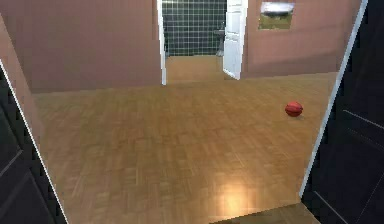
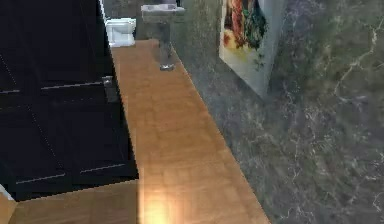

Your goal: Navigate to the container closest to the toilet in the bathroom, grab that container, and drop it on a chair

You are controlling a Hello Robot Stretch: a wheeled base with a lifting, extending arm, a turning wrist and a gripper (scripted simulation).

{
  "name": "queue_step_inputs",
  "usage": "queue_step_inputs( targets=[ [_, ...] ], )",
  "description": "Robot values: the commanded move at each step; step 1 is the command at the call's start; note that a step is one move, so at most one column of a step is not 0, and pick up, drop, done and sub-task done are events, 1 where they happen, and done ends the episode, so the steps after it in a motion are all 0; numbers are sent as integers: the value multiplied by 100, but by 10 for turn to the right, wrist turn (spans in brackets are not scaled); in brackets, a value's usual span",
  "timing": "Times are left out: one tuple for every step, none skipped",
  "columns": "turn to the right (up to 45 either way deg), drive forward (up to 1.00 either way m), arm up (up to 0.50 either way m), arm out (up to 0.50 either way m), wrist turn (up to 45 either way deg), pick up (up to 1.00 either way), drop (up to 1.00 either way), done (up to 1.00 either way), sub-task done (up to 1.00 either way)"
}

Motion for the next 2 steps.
queue_step_inputs(
  targets=[
    [0,100,0,0,0,0,0,0,0],
    [0,100,0,0,0,0,0,0,0]
  ],
)
